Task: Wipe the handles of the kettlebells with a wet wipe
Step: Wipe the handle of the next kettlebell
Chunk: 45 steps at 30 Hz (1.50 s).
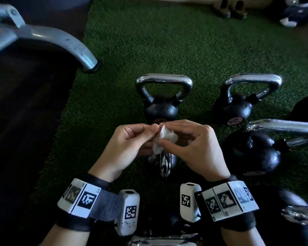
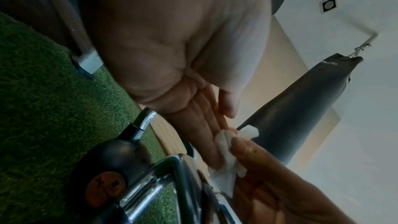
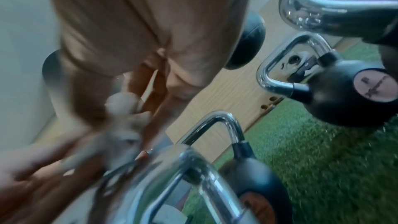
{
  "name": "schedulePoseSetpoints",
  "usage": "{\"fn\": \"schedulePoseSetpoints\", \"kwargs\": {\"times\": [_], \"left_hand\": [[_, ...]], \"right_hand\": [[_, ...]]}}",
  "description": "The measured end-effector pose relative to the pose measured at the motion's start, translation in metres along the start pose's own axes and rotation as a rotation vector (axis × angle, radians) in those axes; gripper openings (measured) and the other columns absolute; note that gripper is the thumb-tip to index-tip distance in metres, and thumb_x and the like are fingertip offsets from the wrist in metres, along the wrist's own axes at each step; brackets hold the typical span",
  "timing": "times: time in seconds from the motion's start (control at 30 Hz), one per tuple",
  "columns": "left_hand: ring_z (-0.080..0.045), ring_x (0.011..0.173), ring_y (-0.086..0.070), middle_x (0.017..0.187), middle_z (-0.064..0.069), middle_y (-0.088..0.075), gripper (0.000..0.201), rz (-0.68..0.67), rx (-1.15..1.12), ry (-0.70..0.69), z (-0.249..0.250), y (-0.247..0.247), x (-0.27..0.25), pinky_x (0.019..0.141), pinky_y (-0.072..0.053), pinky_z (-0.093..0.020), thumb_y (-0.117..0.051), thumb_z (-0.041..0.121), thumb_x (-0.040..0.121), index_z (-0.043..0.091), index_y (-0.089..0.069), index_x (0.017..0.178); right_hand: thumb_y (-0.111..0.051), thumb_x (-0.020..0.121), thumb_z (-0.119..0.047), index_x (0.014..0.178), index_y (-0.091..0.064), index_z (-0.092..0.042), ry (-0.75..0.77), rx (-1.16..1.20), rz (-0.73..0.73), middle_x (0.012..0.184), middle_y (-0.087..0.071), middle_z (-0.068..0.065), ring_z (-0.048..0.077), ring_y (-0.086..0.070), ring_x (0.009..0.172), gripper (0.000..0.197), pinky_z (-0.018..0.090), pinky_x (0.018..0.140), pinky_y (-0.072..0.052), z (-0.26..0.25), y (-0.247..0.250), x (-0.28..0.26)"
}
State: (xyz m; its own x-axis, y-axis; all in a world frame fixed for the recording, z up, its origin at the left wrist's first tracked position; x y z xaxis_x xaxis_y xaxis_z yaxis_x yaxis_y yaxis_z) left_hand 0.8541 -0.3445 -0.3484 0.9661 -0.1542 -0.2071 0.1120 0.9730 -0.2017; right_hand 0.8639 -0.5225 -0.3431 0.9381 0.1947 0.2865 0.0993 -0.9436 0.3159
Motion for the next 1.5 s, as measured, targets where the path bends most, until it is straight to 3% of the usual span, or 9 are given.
{"fn": "schedulePoseSetpoints", "kwargs": {"times": [0.13,0.23,0.37,0.43,0.57,0.77,1.07,1.23,1.5], "left_hand": [[-0.024,0.100,-0.077,0.103,-0.009,-0.080,0.021,0.045,0.122,-0.006,-0.007,0.012,0.003,0.089,-0.062,-0.034,-0.052,0.006,0.104,0.014,-0.071,0.110],[-0.008,0.125,-0.063,0.129,0.006,-0.072,0.052,-0.070,0.563,-0.018,-0.031,0.030,0.011,0.108,-0.052,-0.036,-0.064,-0.003,0.094,0.034,-0.061,0.130],[-0.014,0.159,0.000,0.172,0.004,-0.001,0.139,-0.444,1.159,-0.052,-0.095,0.024,0.020,0.131,-0.005,-0.039,-0.091,0.047,0.068,0.023,0.005,0.164],[-0.023,0.159,0.014,0.172,-0.006,0.013,0.154,-0.433,1.252,-0.208,-0.126,0.009,0.027,0.130,0.002,-0.043,-0.079,0.080,0.059,0.009,0.009,0.163],[-0.021,0.151,-0.025,0.165,-0.003,-0.023,0.128,-0.133,1.097,-0.272,-0.142,0.002,0.039,0.124,-0.026,-0.042,-0.070,0.081,0.069,0.006,-0.022,0.161],[-0.015,0.142,-0.042,0.155,0.002,-0.041,0.111,-0.076,0.882,-0.397,-0.134,0.005,0.038,0.119,-0.036,-0.037,-0.086,0.053,0.072,0.005,-0.032,0.156],[-0.018,0.131,-0.054,0.141,0.005,-0.052,0.108,-0.117,0.771,-0.357,-0.124,0.009,0.039,0.110,-0.046,-0.042,-0.091,0.046,0.065,0.016,-0.036,0.154],[-0.001,0.123,-0.052,0.129,0.026,-0.050,0.101,-0.095,0.779,-0.342,-0.123,0.013,0.042,0.102,-0.035,-0.005,-0.097,0.035,0.063,0.054,-0.033,0.140],[0.011,0.121,-0.049,0.128,0.042,-0.046,0.111,-0.081,0.775,-0.329,-0.126,0.012,0.045,0.102,-0.033,-0.004,-0.098,0.033,0.062,0.066,-0.025,0.138]], "right_hand": [[-0.088,0.075,-0.004,0.103,-0.080,-0.024,-0.058,0.062,0.150,0.102,-0.080,-0.009,0.008,-0.076,0.094,0.035,0.034,0.087,-0.062,0.009,0.004,-0.002],[-0.088,0.073,0.001,0.102,-0.078,-0.017,-0.163,0.159,0.265,0.093,-0.080,-0.001,0.014,-0.077,0.084,0.035,0.030,0.081,-0.062,0.028,0.012,-0.002],[-0.088,0.072,-0.001,0.097,-0.079,-0.020,-0.320,0.108,0.287,0.093,-0.080,0.000,0.015,-0.078,0.083,0.032,0.030,0.078,-0.062,0.061,0.017,-0.005],[-0.085,0.076,0.000,0.098,-0.080,-0.018,-0.381,0.116,0.274,0.093,-0.081,-0.001,0.016,-0.078,0.087,0.029,0.028,0.079,-0.063,0.075,0.012,-0.005],[-0.081,0.084,-0.016,0.099,-0.082,-0.024,-0.446,-0.045,0.160,0.085,-0.079,-0.011,0.000,-0.075,0.084,0.018,0.021,0.077,-0.059,0.092,-0.007,0.001],[-0.075,0.091,-0.025,0.105,-0.081,-0.026,-0.407,-0.201,0.128,0.078,-0.072,-0.022,-0.015,-0.066,0.077,0.016,0.001,0.066,-0.045,0.088,-0.014,0.007],[-0.075,0.090,-0.016,0.115,-0.078,-0.024,-0.413,-0.166,0.124,0.098,-0.078,-0.012,-0.002,-0.070,0.092,0.026,0.027,0.091,-0.058,0.091,-0.017,0.011],[-0.072,0.091,-0.007,0.115,-0.078,-0.016,-0.156,-0.184,0.238,0.101,-0.074,-0.014,-0.001,-0.070,0.093,0.026,0.020,0.086,-0.057,0.069,-0.015,0.021],[-0.071,0.088,0.003,0.111,-0.079,-0.016,-0.109,-0.164,0.203,0.100,-0.071,-0.017,-0.004,-0.068,0.096,0.030,0.029,0.092,-0.058,0.069,-0.008,0.029]]}}
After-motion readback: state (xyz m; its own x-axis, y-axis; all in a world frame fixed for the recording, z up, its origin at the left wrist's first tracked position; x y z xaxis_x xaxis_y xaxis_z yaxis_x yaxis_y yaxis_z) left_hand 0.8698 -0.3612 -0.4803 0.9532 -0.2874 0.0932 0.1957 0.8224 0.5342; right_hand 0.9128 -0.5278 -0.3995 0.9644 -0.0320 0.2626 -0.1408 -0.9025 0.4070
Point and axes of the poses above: each hand's wrist, its own x-axis towards the middle knuckle, its own y-axis out of the back of the hand, z = x × y, the point moved 4 cm from there along x, towards the middle knuckle
